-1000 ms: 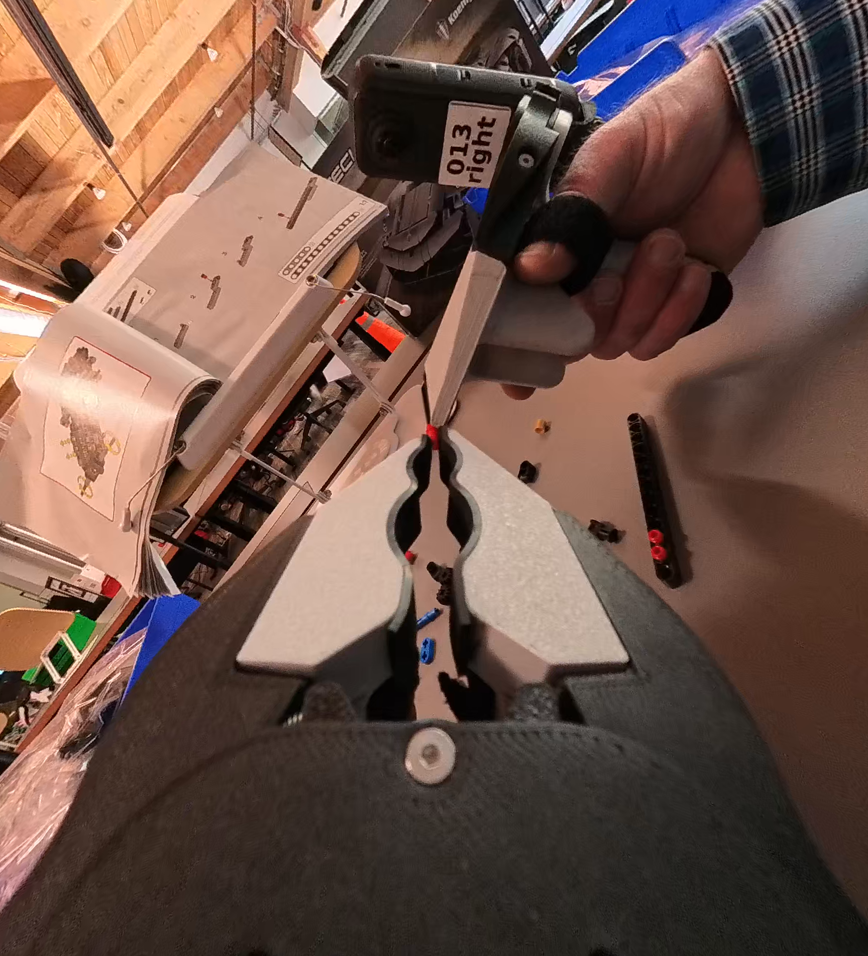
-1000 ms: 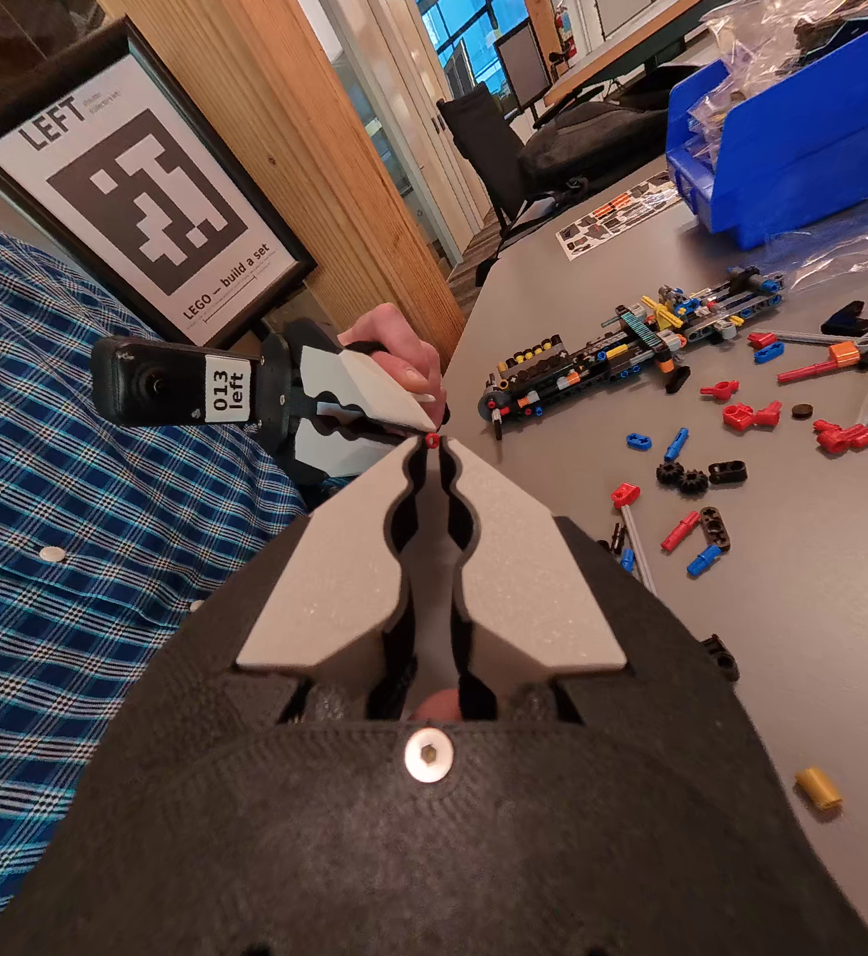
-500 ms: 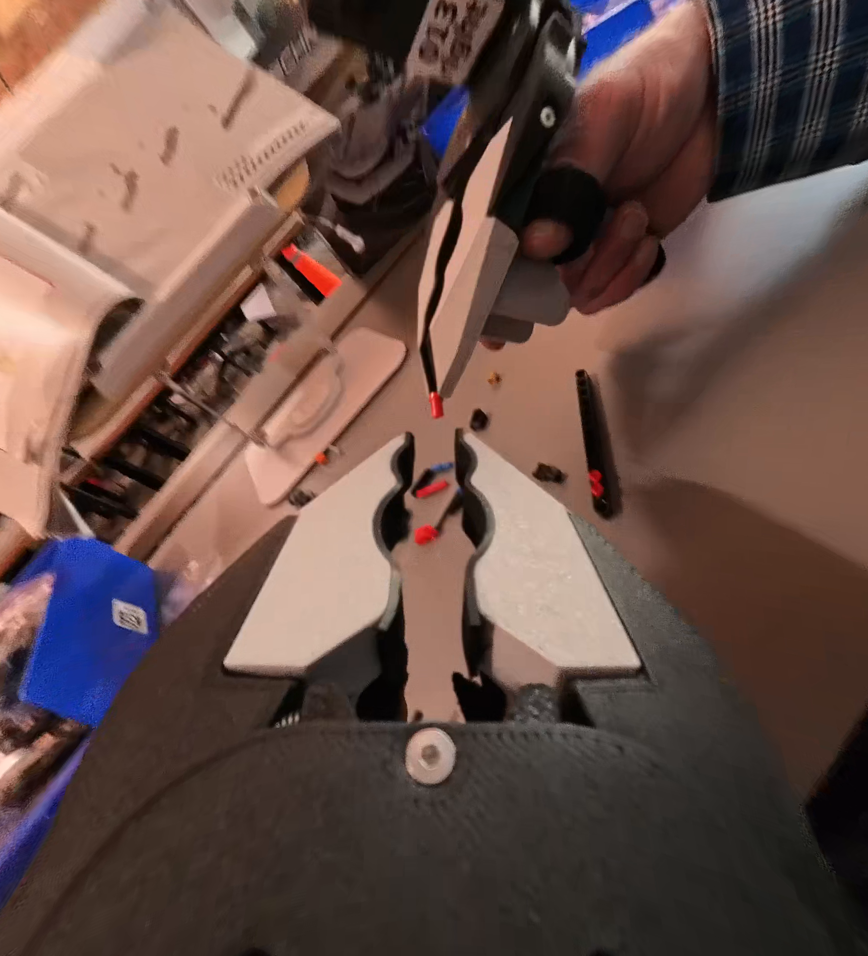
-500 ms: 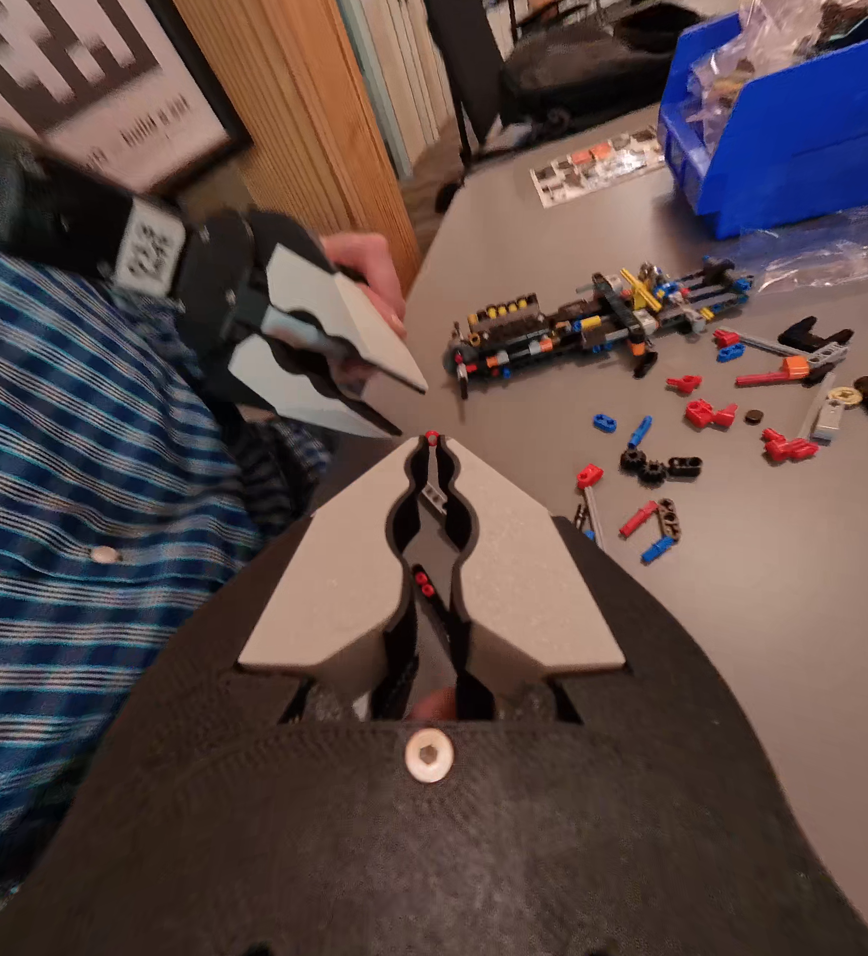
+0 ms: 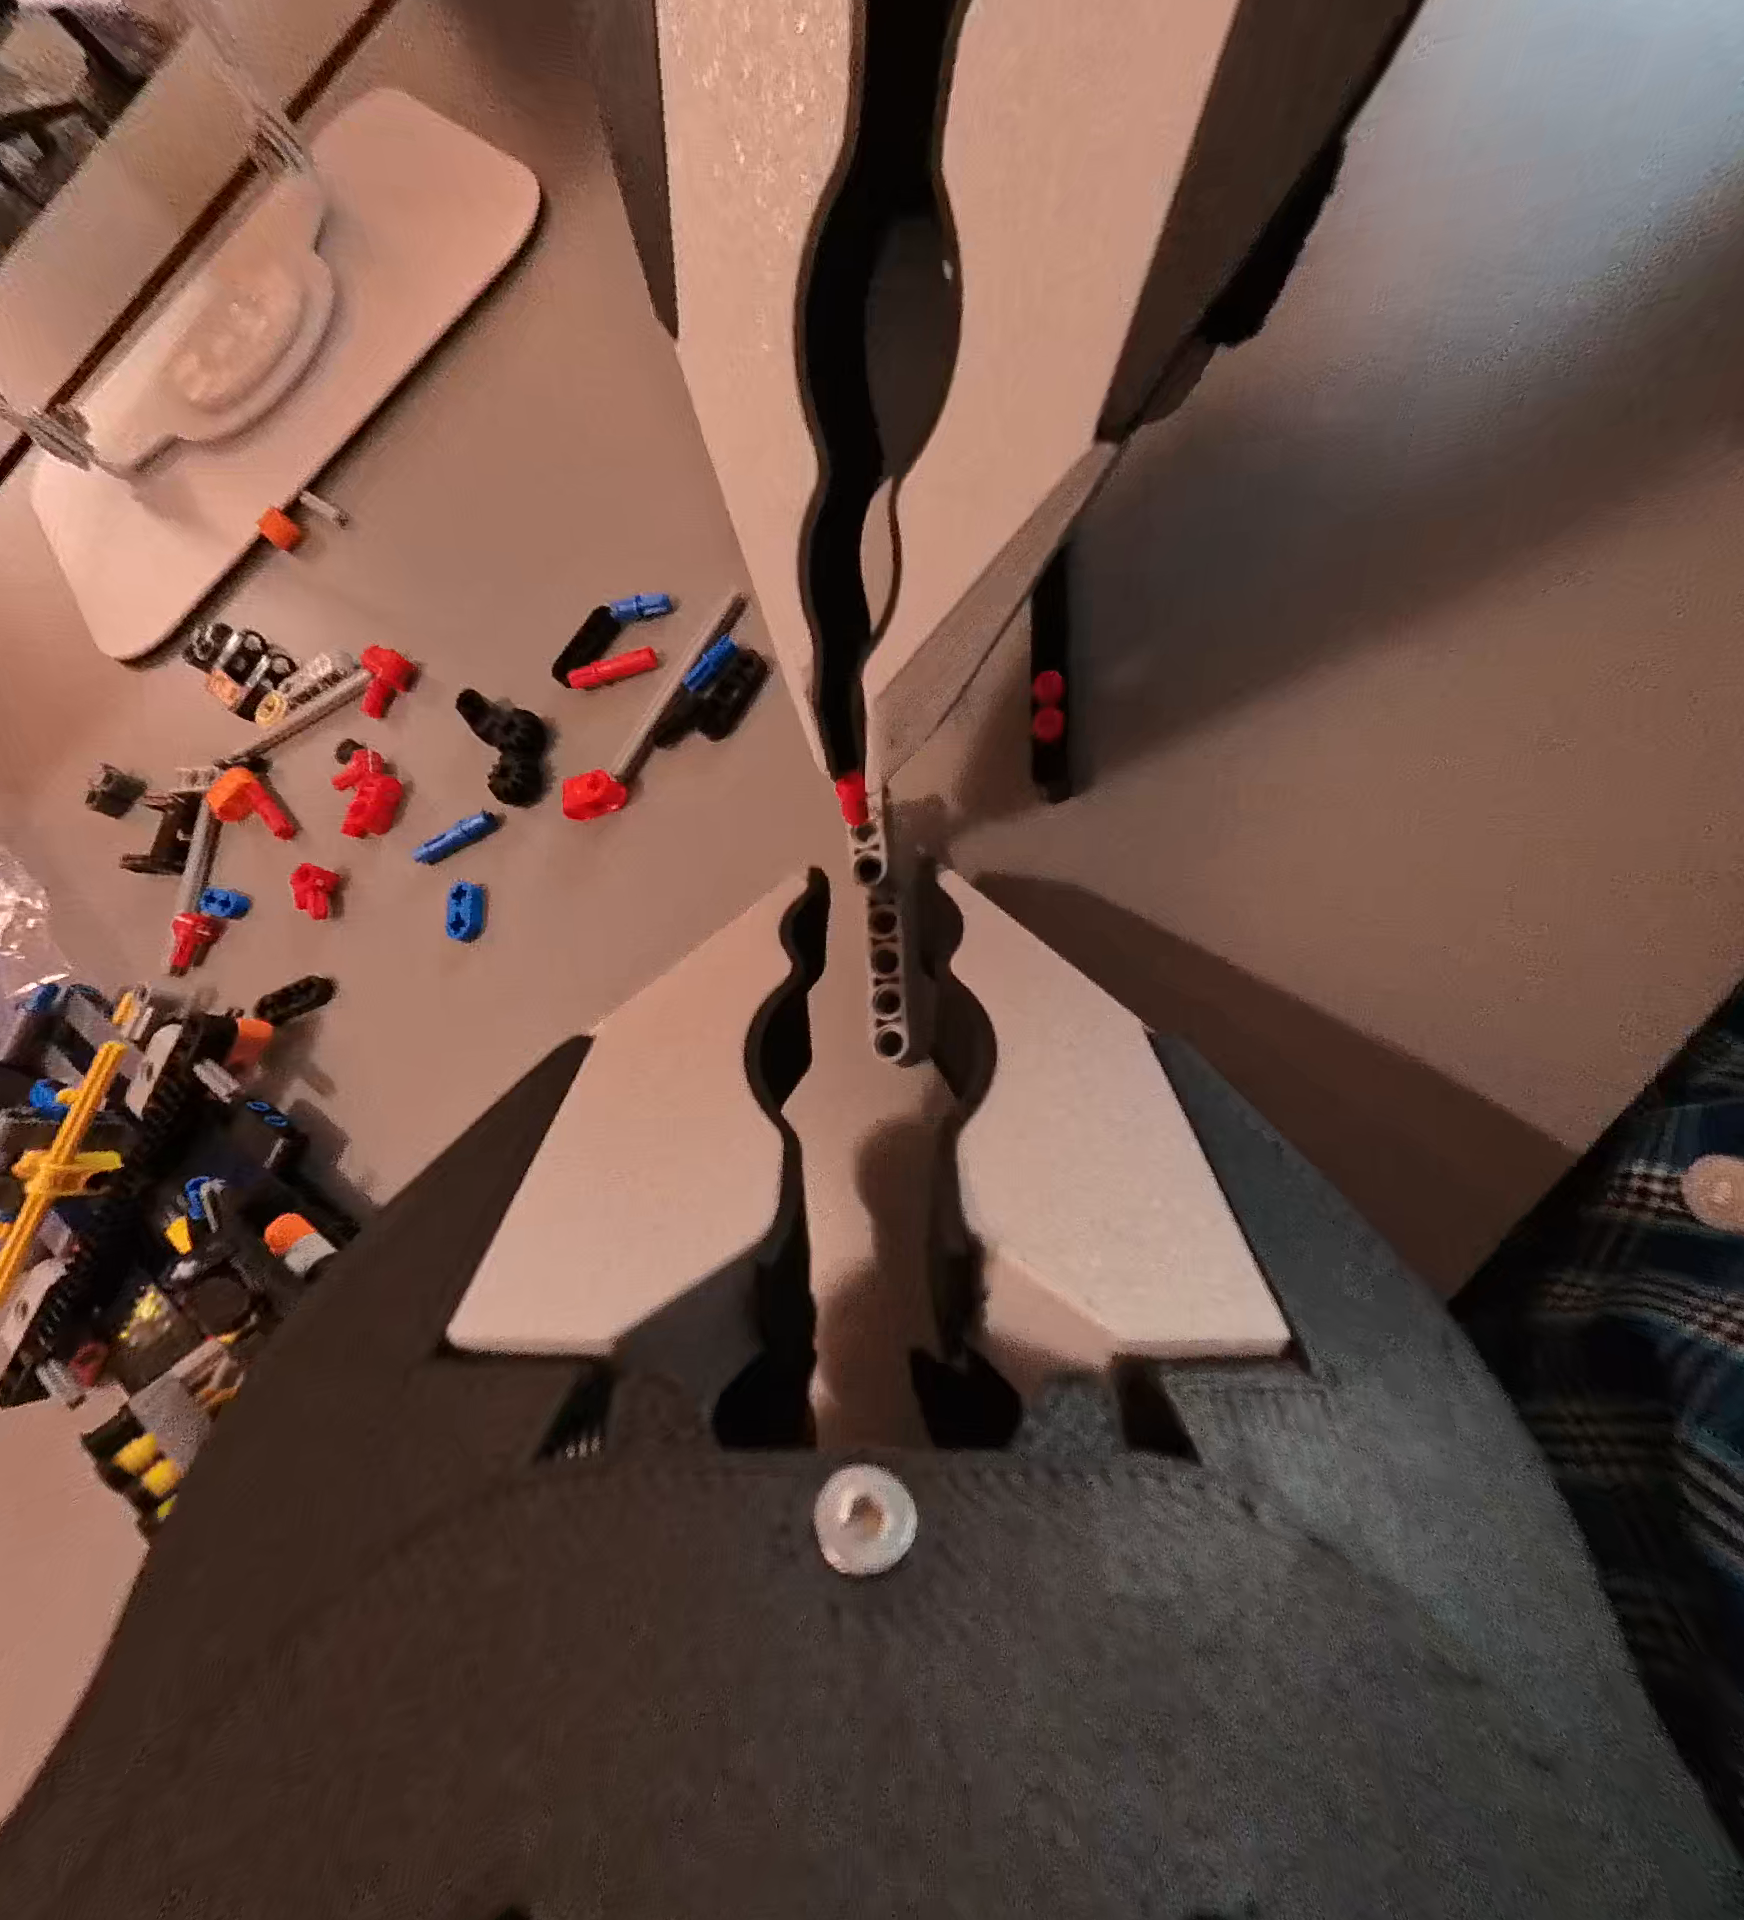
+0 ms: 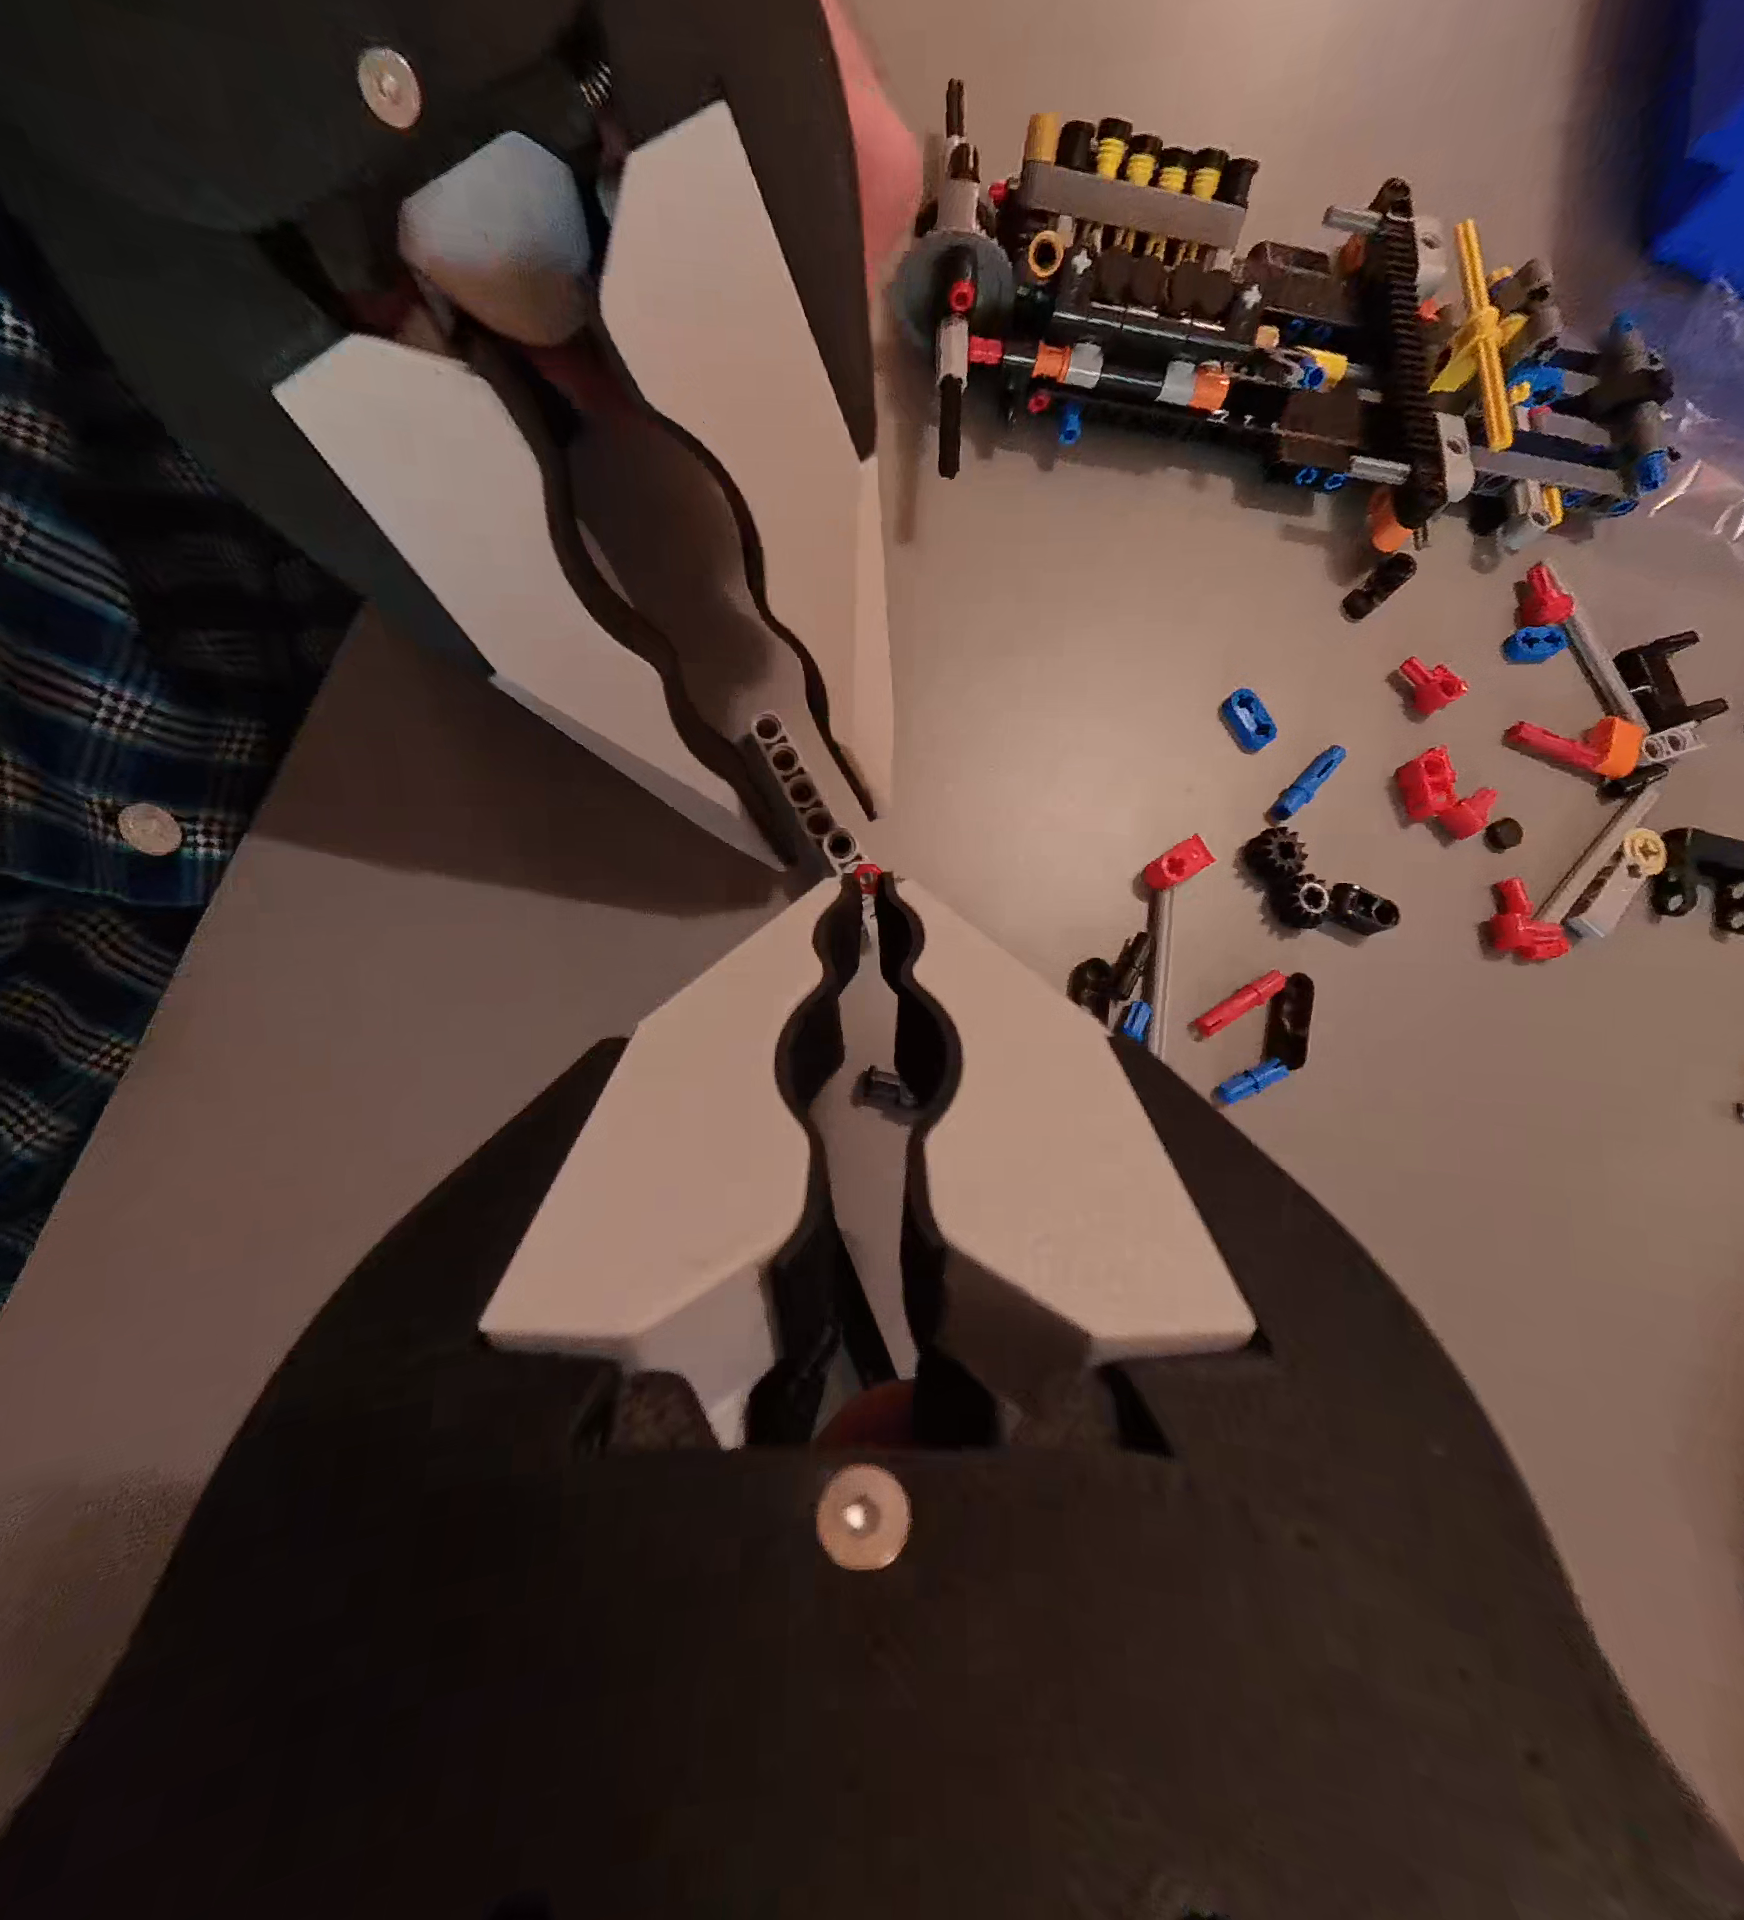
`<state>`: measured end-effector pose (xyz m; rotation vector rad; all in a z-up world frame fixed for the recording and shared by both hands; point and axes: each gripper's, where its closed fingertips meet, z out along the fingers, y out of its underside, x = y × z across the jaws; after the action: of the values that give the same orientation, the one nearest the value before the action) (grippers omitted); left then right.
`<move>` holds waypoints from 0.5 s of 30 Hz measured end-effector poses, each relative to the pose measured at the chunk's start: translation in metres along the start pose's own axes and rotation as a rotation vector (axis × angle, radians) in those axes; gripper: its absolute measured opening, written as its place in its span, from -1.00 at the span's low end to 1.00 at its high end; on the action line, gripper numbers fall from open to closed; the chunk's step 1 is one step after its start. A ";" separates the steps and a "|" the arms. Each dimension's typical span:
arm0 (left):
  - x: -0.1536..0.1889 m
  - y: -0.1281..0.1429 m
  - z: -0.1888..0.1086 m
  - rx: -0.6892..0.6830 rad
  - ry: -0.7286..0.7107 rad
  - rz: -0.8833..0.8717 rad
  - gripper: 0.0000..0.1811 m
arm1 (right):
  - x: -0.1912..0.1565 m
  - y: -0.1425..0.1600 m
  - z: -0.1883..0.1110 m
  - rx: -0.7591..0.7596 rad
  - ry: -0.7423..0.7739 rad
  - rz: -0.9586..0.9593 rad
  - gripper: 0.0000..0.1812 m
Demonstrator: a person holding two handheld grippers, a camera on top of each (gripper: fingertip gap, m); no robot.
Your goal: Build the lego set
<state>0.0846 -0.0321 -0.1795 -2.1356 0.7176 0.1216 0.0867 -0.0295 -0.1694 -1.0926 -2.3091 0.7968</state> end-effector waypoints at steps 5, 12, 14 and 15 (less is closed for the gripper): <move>0.000 0.006 0.006 -0.030 0.000 0.002 -0.88 | 0.001 0.005 0.003 -0.060 0.003 -0.044 -1.00; 0.001 0.002 0.010 -0.025 -0.004 0.026 -0.94 | 0.001 0.007 0.002 -0.095 0.007 -0.087 -1.00; 0.001 0.002 0.010 -0.024 -0.007 0.040 -0.94 | 0.000 0.008 0.001 -0.101 0.002 -0.094 -1.00; 0.001 0.002 0.011 -0.024 -0.011 0.047 -0.94 | 0.000 0.008 0.001 -0.104 0.004 -0.102 -1.00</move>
<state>0.0866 -0.0253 -0.1877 -2.1401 0.7641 0.1679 0.0898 -0.0257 -0.1756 -1.0097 -2.4042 0.6421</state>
